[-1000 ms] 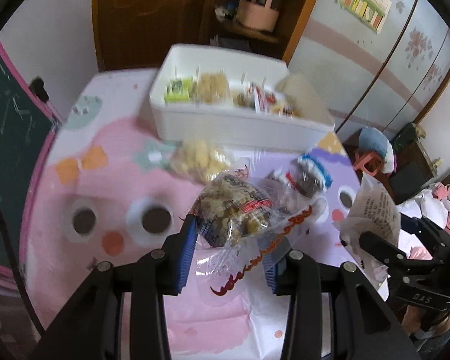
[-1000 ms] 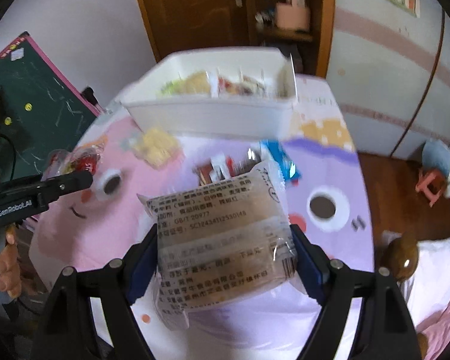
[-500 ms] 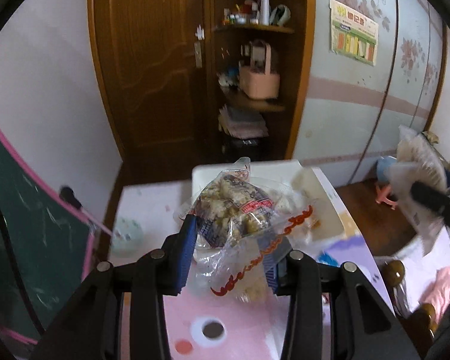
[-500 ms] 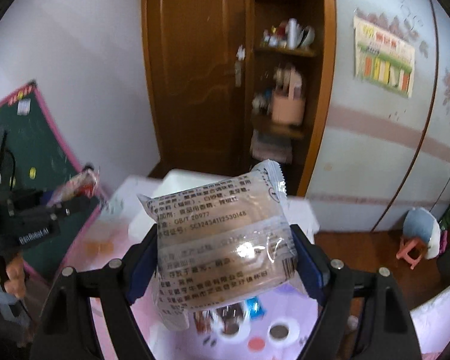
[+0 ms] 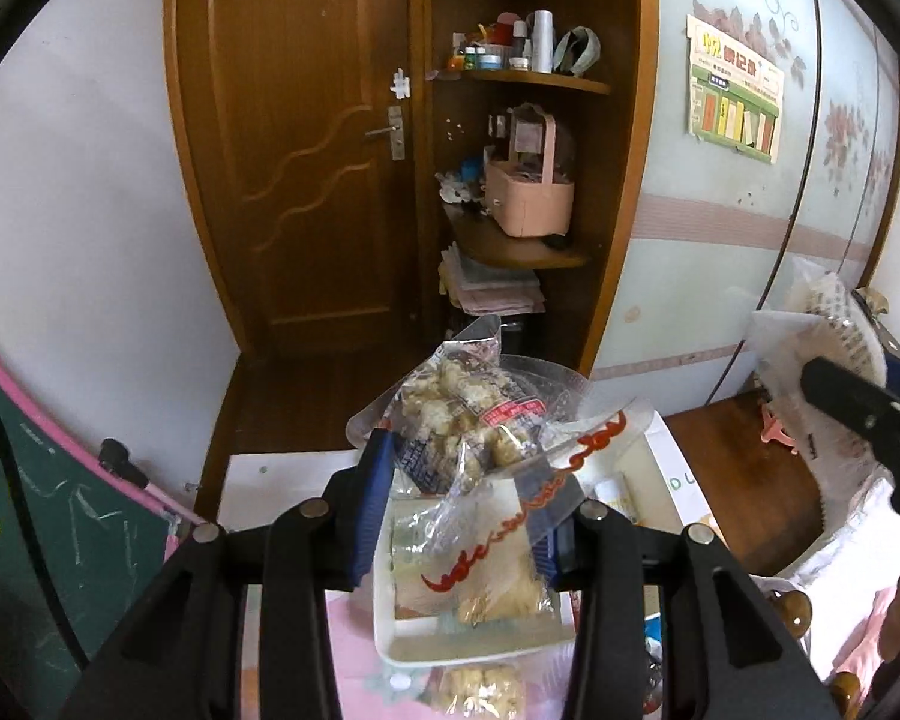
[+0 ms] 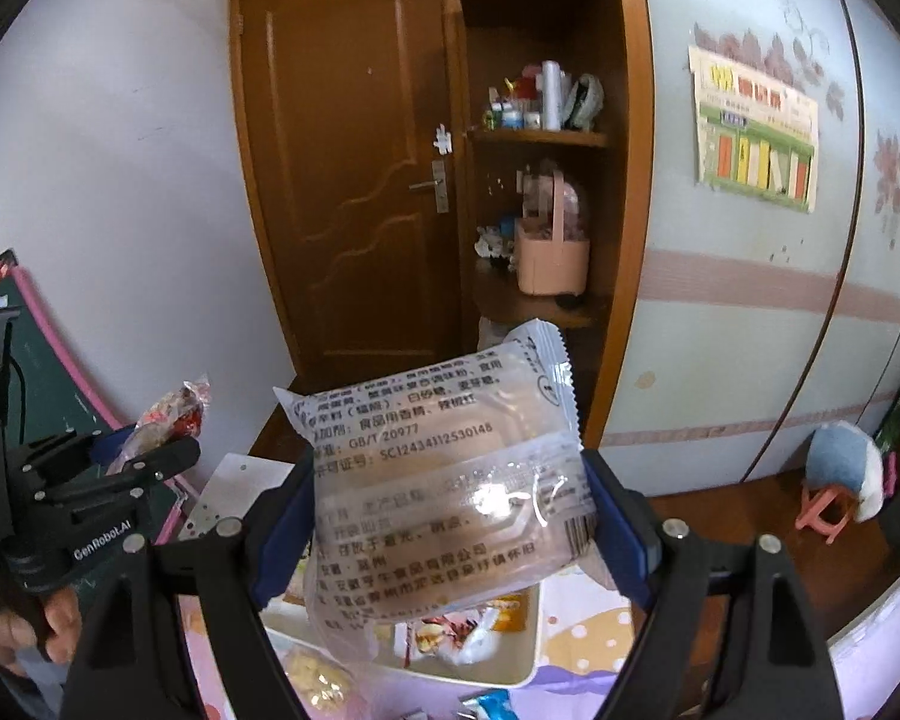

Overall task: Organize snacks
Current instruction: 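Carry both bags over the white basket and open both tools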

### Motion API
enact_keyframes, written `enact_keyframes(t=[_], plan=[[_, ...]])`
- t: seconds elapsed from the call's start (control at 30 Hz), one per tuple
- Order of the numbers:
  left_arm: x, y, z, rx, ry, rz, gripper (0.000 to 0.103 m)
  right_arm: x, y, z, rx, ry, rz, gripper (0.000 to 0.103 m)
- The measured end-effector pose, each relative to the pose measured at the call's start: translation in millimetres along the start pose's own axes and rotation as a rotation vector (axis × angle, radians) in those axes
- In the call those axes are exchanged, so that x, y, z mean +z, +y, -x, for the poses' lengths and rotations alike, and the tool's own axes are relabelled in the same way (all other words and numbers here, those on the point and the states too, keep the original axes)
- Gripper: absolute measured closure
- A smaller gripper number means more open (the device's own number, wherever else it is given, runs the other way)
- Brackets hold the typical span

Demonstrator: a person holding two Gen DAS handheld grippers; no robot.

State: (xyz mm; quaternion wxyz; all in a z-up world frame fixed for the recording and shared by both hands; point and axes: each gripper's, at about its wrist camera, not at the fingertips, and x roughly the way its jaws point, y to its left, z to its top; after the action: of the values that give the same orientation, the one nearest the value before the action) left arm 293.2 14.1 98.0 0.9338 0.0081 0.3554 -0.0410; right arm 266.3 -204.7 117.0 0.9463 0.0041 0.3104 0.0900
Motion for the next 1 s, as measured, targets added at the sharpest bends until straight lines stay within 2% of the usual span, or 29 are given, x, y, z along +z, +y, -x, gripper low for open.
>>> enact_keyframes(t=[0.33, 0.53, 0.8, 0.83, 0.93, 0.97, 1.0], plan=[[-11, 1, -79, -0.077, 0.089, 0.004, 0.064, -18, -2, -76, -0.03, 0.112, -0.014, 0.02], [-23, 7, -118, -0.054, 0.143, 0.019, 0.063, -28, 2, -108, -0.039, 0.163, -0.006, 0.02], [-30, 7, -142, -0.03, 0.176, 0.006, 0.062, -29, 6, -145, -0.03, 0.213, -0.031, 0.017], [-31, 6, -144, -0.017, 0.175, 0.007, 0.059, -29, 7, -151, -0.033, 0.225, -0.032, 0.016], [-31, 7, -144, 0.011, 0.154, 0.013, 0.032, -29, 11, -156, -0.076, 0.189, -0.017, 0.016], [-31, 8, -144, 0.022, 0.141, 0.02, 0.027, -29, 12, -155, -0.091, 0.174, -0.008, 0.015], [-31, 9, -143, 0.025, 0.135, 0.024, 0.027, -29, 12, -153, -0.095, 0.17, -0.008, 0.014]])
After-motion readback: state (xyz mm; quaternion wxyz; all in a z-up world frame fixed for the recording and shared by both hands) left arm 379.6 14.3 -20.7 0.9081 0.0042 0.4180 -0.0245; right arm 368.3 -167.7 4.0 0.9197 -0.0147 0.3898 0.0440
